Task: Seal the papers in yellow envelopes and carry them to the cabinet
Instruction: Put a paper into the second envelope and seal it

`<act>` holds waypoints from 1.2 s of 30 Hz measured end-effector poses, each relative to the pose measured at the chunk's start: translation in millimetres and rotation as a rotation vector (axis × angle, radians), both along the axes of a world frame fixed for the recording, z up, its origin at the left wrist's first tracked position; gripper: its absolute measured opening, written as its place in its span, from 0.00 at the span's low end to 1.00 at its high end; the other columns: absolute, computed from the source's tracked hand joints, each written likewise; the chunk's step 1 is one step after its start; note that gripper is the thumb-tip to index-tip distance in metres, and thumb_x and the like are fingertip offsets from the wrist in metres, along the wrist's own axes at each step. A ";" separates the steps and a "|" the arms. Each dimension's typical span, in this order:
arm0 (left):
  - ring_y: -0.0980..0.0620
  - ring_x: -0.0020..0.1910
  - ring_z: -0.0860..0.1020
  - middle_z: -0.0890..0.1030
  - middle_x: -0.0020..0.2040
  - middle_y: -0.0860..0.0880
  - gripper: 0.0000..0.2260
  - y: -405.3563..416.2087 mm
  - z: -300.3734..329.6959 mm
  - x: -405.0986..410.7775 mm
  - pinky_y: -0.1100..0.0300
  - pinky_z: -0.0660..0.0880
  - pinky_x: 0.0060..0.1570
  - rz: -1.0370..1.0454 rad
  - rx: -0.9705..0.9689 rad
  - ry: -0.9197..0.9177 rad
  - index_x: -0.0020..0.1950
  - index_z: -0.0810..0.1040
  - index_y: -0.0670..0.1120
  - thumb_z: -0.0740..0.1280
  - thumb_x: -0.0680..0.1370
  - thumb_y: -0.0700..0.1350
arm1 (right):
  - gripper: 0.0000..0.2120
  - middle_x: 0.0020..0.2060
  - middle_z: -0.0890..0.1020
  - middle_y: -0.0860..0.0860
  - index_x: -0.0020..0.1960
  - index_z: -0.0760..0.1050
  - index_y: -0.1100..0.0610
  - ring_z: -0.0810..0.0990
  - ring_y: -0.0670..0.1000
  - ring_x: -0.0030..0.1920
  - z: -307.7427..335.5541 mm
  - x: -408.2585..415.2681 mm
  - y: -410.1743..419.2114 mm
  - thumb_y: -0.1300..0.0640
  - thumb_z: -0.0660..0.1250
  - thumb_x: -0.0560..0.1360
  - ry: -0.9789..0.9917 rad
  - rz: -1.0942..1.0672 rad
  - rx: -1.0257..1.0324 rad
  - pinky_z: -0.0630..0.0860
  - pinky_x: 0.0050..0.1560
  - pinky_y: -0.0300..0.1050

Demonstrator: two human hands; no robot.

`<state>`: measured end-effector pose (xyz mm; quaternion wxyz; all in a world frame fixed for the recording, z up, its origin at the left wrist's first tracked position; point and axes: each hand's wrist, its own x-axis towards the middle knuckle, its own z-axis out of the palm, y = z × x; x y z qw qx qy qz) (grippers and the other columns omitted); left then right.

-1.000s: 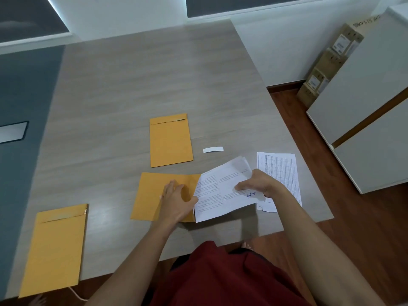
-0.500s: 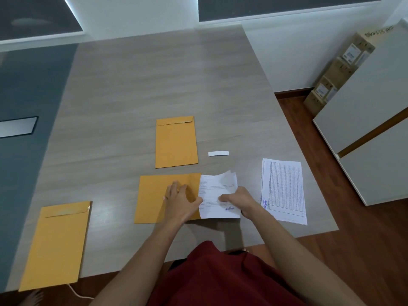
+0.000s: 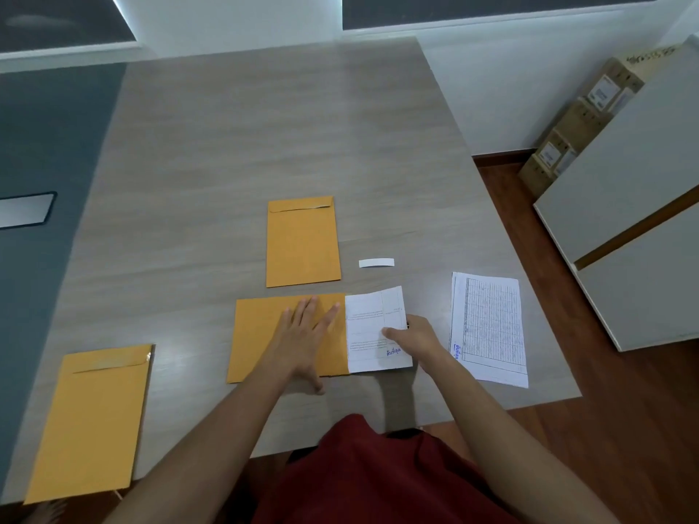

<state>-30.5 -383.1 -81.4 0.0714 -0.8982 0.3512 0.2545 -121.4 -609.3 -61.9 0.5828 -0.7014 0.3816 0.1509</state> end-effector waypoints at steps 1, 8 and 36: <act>0.39 0.78 0.33 0.35 0.79 0.39 0.74 -1.3 -0.7 3.2 0.37 0.39 0.74 -0.007 -0.014 -0.010 0.74 0.23 0.59 0.79 0.51 0.69 | 0.14 0.57 0.83 0.56 0.61 0.78 0.60 0.83 0.53 0.51 -0.8 -0.3 0.2 0.63 0.69 0.75 0.008 0.007 -0.002 0.80 0.53 0.49; 0.39 0.78 0.35 0.39 0.80 0.37 0.73 -4.3 3.9 13.7 0.37 0.41 0.75 -0.017 -0.056 -0.011 0.74 0.25 0.60 0.77 0.50 0.72 | 0.16 0.60 0.81 0.56 0.65 0.76 0.60 0.81 0.54 0.53 -1.0 2.6 -0.4 0.65 0.66 0.77 0.062 0.065 0.004 0.80 0.52 0.48; 0.33 0.77 0.49 0.55 0.75 0.35 0.66 -22.9 38.1 -10.5 0.30 0.57 0.67 0.027 -0.224 -0.027 0.76 0.28 0.61 0.71 0.54 0.75 | 0.02 0.39 0.84 0.56 0.45 0.81 0.65 0.85 0.52 0.36 33.5 42.8 8.4 0.66 0.70 0.74 0.109 0.378 0.097 0.81 0.34 0.41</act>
